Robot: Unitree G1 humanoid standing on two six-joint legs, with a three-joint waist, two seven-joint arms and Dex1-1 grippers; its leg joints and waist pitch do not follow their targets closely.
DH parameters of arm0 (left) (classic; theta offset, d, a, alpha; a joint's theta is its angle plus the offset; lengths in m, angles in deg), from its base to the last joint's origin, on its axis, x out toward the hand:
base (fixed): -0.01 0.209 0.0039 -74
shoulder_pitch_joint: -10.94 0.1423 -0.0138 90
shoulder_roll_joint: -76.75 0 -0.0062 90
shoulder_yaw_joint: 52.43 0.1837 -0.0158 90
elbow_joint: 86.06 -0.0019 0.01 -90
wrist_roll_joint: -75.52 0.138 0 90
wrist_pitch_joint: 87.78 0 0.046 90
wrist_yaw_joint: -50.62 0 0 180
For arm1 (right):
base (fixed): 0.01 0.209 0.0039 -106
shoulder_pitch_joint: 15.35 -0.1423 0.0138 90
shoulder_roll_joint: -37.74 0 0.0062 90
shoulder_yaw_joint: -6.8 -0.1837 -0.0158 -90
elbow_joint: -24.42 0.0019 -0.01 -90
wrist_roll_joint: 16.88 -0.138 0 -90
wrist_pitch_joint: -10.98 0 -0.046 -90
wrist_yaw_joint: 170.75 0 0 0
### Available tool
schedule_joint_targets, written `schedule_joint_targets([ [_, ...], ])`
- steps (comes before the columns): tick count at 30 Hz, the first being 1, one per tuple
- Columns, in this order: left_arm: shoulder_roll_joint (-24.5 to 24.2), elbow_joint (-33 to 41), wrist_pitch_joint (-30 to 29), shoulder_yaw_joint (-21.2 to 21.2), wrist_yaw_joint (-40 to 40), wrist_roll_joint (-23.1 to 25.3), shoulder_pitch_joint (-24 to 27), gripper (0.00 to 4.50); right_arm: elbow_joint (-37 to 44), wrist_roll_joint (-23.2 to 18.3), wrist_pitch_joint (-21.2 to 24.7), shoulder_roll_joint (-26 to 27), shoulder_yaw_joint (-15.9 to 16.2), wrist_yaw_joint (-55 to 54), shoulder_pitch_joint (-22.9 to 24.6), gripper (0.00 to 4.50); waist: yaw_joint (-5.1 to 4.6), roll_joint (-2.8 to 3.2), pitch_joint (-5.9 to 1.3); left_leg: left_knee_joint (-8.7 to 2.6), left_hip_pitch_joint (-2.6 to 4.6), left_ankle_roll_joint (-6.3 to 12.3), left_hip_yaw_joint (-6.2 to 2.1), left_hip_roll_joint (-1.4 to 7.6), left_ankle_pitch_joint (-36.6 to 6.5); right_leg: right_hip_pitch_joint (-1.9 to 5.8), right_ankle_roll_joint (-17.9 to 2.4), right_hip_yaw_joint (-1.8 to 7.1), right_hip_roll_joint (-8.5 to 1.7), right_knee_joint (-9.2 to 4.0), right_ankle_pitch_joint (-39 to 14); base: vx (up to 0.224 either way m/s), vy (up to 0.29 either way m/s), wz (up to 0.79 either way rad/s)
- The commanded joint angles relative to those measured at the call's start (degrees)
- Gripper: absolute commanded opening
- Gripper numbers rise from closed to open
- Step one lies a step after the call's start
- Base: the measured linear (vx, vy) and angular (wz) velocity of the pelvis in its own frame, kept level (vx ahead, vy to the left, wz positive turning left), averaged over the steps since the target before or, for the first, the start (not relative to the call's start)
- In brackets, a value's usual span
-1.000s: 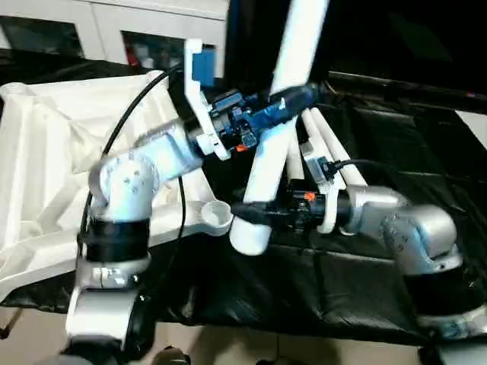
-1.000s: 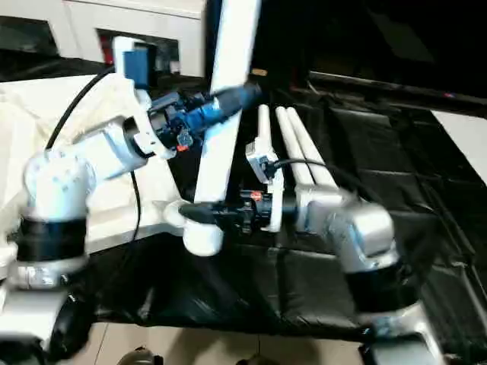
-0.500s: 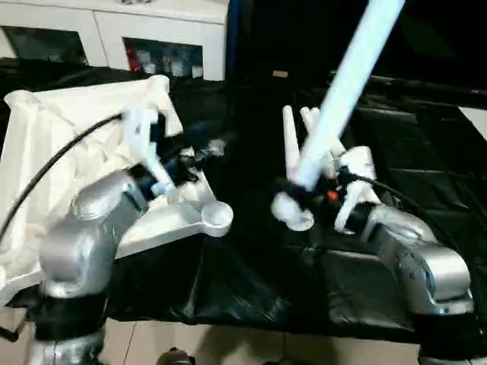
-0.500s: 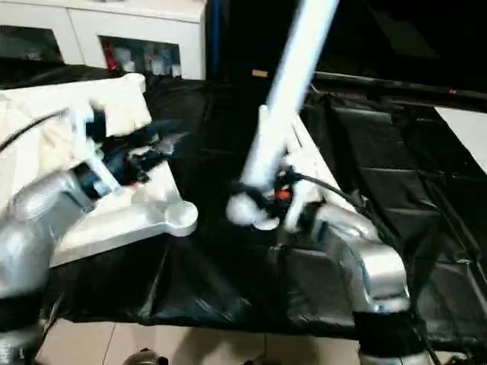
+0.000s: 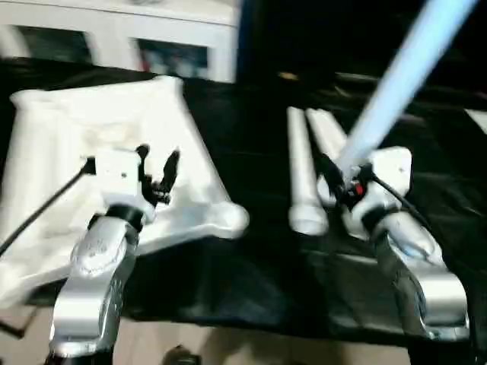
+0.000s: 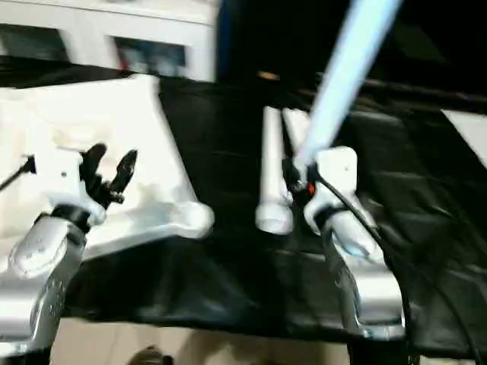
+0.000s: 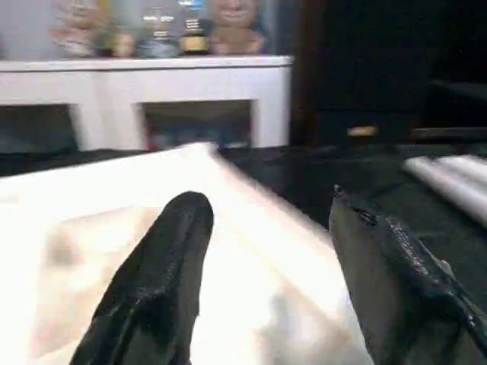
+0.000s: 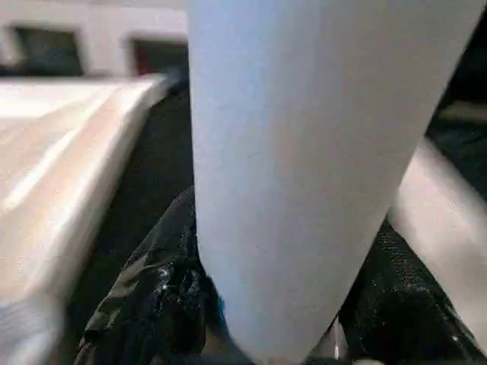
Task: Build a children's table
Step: Move to table
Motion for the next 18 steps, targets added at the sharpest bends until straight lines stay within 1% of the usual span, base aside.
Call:
schedule_joint_targets([
  [1, 0.1, 1.0, 1.1, -0.2, -0.5, 1.0, 0.4, 2.84, 0.8, -0.9, 0.3, 0.4, 1.1, 0.8, 0.5, 1.90, -3.23, 2.26, -3.79, -8.33, 5.52, 18.42, -1.29, 3.17, 3.1, -2.25, -8.5, -3.35, 2.47, 1.54, -11.8, -0.013, 0.247, 0.14],
  [2, -0.3, 0.8, 1.4, 0.3, -0.9, 1.6, 0.7, 2.84, 0.5, -0.3, -0.5, 0.2, 2.1, 1.0, 0.8, 1.90, -4.06, 2.21, -3.36, -10.16, 4.43, 20.85, -1.07, 3.75, 2.4, -2.80, -3.6, -5.25, 3.04, 5.70, -10.2, -0.041, 0.236, 0.13],
  [3, -0.4, 0.7, 1.4, 0.5, -1.1, 1.8, 0.7, 2.84, 0.5, 0.3, -1.2, -0.2, 2.9, 1.3, 1.0, 1.90, -4.18, 1.38, -2.90, -10.90, 3.72, 21.72, -1.12, 4.98, -0.3, -2.60, 0.3, -5.51, 1.77, 6.40, -9.5, -0.067, 0.182, 0.04],
  [4, -0.4, 0.6, 1.3, 0.6, -1.4, 2.1, 0.6, 2.84, 0.4, 0.5, -1.5, -0.3, 3.1, 1.3, 1.0, 1.90, -4.20, 0.75, -2.79, -10.76, 3.70, 20.79, -0.85, 5.14, -2.4, -2.31, 0.9, -4.81, 0.60, 5.32, -9.2, -0.067, 0.182, 0.04],
  [5, -0.6, 0.1, 1.4, 1.4, -1.9, 3.0, 0.1, 2.84, 0.0, 1.0, -2.1, -0.3, 3.5, 1.3, 1.0, 1.90, -3.14, -1.35, -2.91, -10.05, 0.00, 14.53, -0.80, 2.52, -10.9, 1.08, 1.7, -1.49, -4.15, -0.32, -10.7, -0.102, 0.142, 0.07],
  [6, -0.6, 0.0, 1.4, 2.1, -2.3, 3.6, -0.1, 2.84, -0.2, 1.0, -2.3, -0.4, 3.4, 1.3, 1.0, 1.90, -1.07, -0.48, -2.17, -5.57, 0.45, 7.77, 0.10, 1.56, -16.9, 0.13, -1.1, 2.85, -11.72, -5.86, -20.6, -0.094, 0.158, 0.22],
  [7, -0.4, -0.8, 1.9, 3.2, -2.7, 4.4, -0.7, 2.84, -0.5, 1.1, -2.9, -0.6, 3.4, 1.6, 0.8, 1.90, -1.96, -0.66, -3.16, 6.29, -2.26, 1.37, -6.33, 2.94, -9.1, 4.30, -5.2, 3.95, -22.25, -9.77, -28.2, -0.094, 0.158, 0.22],
  [8, -0.1, -1.4, 2.4, 4.1, -3.1, 5.1, -1.1, 2.84, -0.8, 1.1, -3.4, -0.7, 3.3, 2.0, 0.7, 1.90, -3.64, 0.80, -1.99, 7.37, -1.66, -6.34, -8.34, 2.87, -3.7, 4.52, -5.9, -4.27, -19.49, -9.80, -32.9, -0.083, 0.246, 0.04],
  [9, 0.8, -2.5, 2.6, 4.6, -3.7, 5.3, -1.6, 2.84, -1.5, 1.0, -3.9, -0.8, 3.0, 2.4, 0.5, 1.90, -5.25, 0.90, -0.97, 3.27, -1.96, -8.68, -7.92, 1.68, -8.0, 4.58, -4.8, -11.93, -13.65, -8.34, -38.2, -0.058, 0.287, 0.11],
  [10, 1.9, -3.6, 2.9, 5.3, -4.5, 5.7, -2.3, 2.84, -2.1, 1.0, -3.8, -1.0, 2.2, 2.3, 0.1, 1.90, -7.28, 6.11, -1.08, -9.31, -2.87, -13.31, -11.60, 0.65, -28.9, 8.45, -4.2, -14.24, -1.55, 0.77, -26.9, -0.058, 0.287, 0.11],
  [11, 2.4, -3.9, 3.1, 5.8, -4.7, 6.1, -2.7, 2.84, -2.3, 1.0, -3.4, -1.1, 1.7, 2.0, -0.1, 1.90, -8.06, 5.53, -1.84, -11.90, 0.37, -14.58, -16.64, 4.02, -42.3, 3.63, -4.1, -8.41, 2.50, 6.42, -10.6, -0.028, 0.211, 0.68],
  [12, 2.9, -4.2, 2.9, 6.2, -4.8, 6.4, -3.2, 2.84, -2.5, 0.6, -3.3, -1.1, 1.0, 1.9, -0.5, 1.90, -8.04, 6.75, -1.93, -11.34, 2.54, -15.01, -19.16, 4.40, -39.9, 1.30, -3.8, -6.42, 2.83, 7.66, -11.4, -0.041, 0.102, 0.68],
  [13, 3.4, -4.9, 3.0, 6.8, -5.0, 6.8, -3.9, 2.84, -3.0, 0.3, -3.3, -1.3, 0.4, 1.9, -1.2, 1.90, -8.71, 7.42, -1.61, -11.70, 1.87, -13.94, -21.83, 3.90, -36.1, 1.31, -3.9, -4.22, 3.43, 9.33, -14.3, -0.041, 0.102, 0.68],
  [14, 3.7, -5.8, 3.2, 7.1, -5.2, 7.2, -4.4, 2.84, -3.7, 0.1, -3.3, -1.4, 0.1, 2.0, -1.7, 1.90, -8.87, 6.57, -2.49, -10.56, 3.14, -11.71, -20.03, 7.02, -30.1, 0.01, -3.1, -2.52, 2.26, 8.61, -11.5, -0.049, 0.029, 0.28],
  [15, 4.1, -6.9, 3.4, 7.5, -5.3, 7.5, -5.0, 2.84, -4.5, -0.1, -3.3, -1.6, -0.2, 2.0, -2.2, 1.90, -8.26, 6.45, -2.75, -10.70, 3.36, -9.43, -19.51, 6.76, -26.8, 0.09, -3.6, -2.17, 2.39, 8.21, -11.1, -0.080, -0.014, 0.13],
  [16, 4.5, -7.6, 2.9, 8.8, -5.2, 8.1, -5.8, 2.84, -5.2, 0.2, -4.1, -3.0, -0.3, 2.3, -2.8, 1.90, -7.96, 4.60, -3.55, -10.70, 3.78, -5.10, -18.19, 5.89, -22.0, 0.34, -4.5, -1.63, 2.44, 7.02, -9.9, -0.080, -0.014, 0.13],
  [17, 4.5, -7.9, 1.9, 9.4, -5.0, 8.2, -6.2, 2.84, -5.4, 0.0, -3.7, -3.2, -0.5, 2.1, -3.1, 1.90, -7.04, 4.39, -3.54, -11.88, 2.53, -3.69, -16.52, 3.73, -23.8, 1.66, -4.6, -0.80, 2.42, 5.56, -8.7, -0.113, -0.047, 0.10],
  [18, 4.5, -8.0, 1.3, 10.0, -4.9, 8.4, -6.4, 2.84, -5.5, -0.5, -3.1, -3.3, -1.0, 2.1, -3.3, 1.90, -7.03, 3.25, -3.71, -12.00, 2.07, -2.40, -15.95, 2.80, -25.2, 2.25, -4.7, 0.30, 1.66, 3.86, -8.4, -0.089, -0.120, 0.05],
])
